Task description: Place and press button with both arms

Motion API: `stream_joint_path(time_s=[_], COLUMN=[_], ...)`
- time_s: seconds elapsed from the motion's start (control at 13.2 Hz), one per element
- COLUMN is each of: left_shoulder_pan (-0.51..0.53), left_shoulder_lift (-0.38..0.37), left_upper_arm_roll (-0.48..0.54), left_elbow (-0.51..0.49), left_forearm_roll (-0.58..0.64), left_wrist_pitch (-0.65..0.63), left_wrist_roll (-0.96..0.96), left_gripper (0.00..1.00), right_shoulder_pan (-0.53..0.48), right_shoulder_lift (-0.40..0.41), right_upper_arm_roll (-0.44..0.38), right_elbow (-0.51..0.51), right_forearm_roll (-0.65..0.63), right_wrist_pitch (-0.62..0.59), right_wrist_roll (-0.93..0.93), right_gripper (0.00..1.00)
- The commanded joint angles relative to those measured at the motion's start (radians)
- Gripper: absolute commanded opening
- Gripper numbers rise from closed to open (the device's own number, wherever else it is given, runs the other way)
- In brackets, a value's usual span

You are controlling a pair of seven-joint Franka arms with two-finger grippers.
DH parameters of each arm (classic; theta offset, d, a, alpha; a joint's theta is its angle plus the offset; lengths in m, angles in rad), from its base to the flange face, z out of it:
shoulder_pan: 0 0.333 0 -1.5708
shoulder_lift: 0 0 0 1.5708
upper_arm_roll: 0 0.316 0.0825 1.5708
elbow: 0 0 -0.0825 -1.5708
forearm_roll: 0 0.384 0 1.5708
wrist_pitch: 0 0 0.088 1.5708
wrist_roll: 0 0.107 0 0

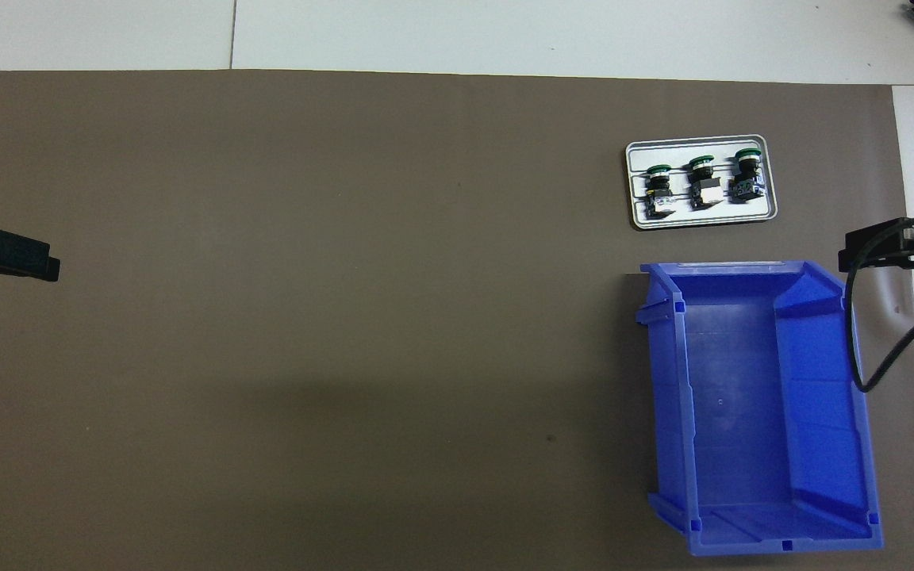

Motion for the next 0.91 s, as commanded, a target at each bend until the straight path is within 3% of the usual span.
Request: stream_joint_path(time_s=[0.0,0.83], left_shoulder_pan=[0.001,0.002], left_shoulder_lift=[-0.030,-0.030], left_upper_arm_roll=[-0.003,-0.003], left_elbow=[-0.035,-0.035], left_forearm_roll=[0.012,0.012], left_wrist_pitch=[0.013,0.013], left_wrist_roll=[-0.011,-0.011], left_gripper=[1.00,1.00], right_shoulder_pan=[-0.004,-0.017], right_shoulder_lift=[-0.001,-0.007], right_upper_arm_roll=[0.006,0.005], right_elbow=[0.008,-0.018], right_forearm_roll=[-0.023,-0.020], right_wrist_pitch=[-0.018,0.025], right_wrist_roll=[-0.017,-0.052], right_gripper=[1.00,1.00])
